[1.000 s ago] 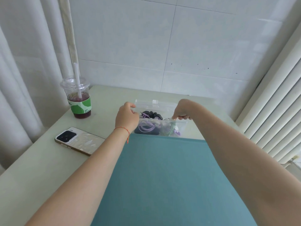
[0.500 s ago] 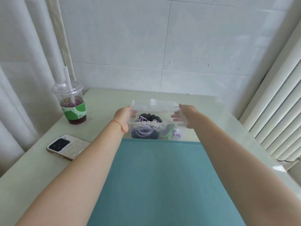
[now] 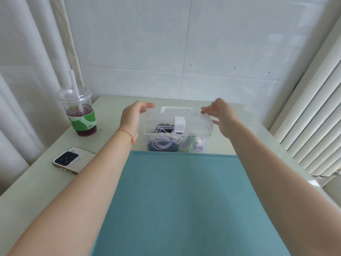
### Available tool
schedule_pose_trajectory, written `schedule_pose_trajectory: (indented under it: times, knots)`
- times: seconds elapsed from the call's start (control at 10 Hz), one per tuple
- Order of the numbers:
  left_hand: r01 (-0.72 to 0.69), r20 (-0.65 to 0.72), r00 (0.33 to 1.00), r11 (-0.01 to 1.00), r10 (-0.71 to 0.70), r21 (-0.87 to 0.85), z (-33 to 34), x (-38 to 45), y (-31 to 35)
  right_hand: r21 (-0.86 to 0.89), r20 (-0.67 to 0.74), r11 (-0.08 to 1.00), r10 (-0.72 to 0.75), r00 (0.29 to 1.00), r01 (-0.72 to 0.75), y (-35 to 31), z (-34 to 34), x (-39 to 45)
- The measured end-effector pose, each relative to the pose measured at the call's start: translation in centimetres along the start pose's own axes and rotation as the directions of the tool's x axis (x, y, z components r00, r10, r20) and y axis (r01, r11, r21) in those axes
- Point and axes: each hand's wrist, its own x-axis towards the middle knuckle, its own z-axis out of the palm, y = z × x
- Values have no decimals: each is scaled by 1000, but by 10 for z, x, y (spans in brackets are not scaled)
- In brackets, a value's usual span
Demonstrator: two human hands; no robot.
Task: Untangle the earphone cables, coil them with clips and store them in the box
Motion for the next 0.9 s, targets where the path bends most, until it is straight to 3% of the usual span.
schedule_pose_trajectory:
  times: [0.1,0.2,0.3,0.5,0.6,0.7,0.9]
  knots:
    - [-219,97,976,900,197,377,9,-16,6,-529,62,824,-201,978,203,-13,7,-21]
    - [-425,256,903,633,345,647,17,-26,-2,-675,290,619,-278,916,401,-19,23,-42]
    - [-430,247,895,568,372,702,19,-35,-7,-710,422,479,-297,857,516,-13,34,-57]
    - [-422,247,886,463,392,779,26,-56,-13,-840,402,211,-375,835,499,0,50,-72]
    - [-429,256,889,496,380,755,25,-58,-13,-875,400,75,-446,800,479,8,55,-77]
    - [-443,275,886,511,373,737,23,-57,-14,-879,404,16,-505,763,476,18,55,-78]
    - [-437,314,895,484,316,758,22,-59,-3,-794,330,318,-491,806,518,15,45,-83]
